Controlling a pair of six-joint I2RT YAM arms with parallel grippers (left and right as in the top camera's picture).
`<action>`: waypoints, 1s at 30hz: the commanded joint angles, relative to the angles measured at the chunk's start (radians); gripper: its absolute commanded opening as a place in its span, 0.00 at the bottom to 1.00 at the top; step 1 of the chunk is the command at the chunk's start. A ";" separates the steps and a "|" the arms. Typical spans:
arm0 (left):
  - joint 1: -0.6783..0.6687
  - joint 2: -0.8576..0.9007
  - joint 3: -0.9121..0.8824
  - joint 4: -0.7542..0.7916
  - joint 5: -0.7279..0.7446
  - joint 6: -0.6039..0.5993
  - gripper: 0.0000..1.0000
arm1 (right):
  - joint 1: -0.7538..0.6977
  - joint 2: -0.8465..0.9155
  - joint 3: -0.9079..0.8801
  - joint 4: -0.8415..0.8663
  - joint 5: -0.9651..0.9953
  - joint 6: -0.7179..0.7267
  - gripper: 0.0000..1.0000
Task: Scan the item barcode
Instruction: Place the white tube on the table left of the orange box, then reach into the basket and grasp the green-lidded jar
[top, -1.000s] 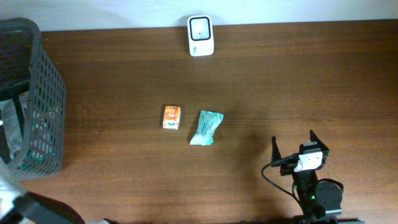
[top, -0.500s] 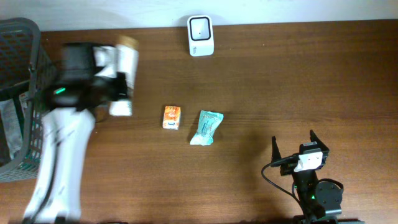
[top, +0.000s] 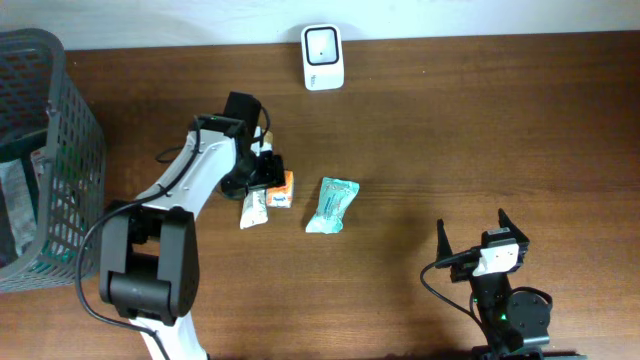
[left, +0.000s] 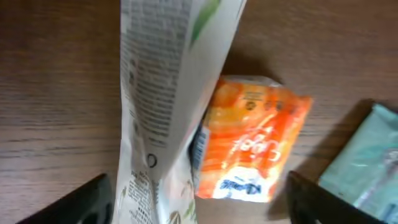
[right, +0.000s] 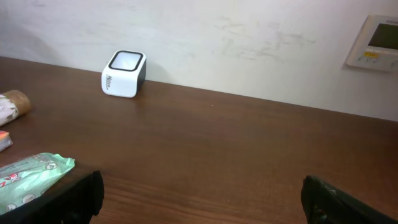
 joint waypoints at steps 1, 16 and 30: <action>0.003 -0.063 0.134 -0.044 0.014 0.044 0.92 | -0.002 -0.007 -0.008 0.000 -0.005 -0.006 0.98; 0.784 -0.246 0.622 -0.112 -0.265 0.117 0.99 | -0.002 -0.007 -0.008 0.000 -0.005 -0.006 0.98; 0.848 0.215 0.622 -0.140 -0.119 0.119 0.99 | -0.002 -0.007 -0.008 0.000 -0.005 -0.006 0.98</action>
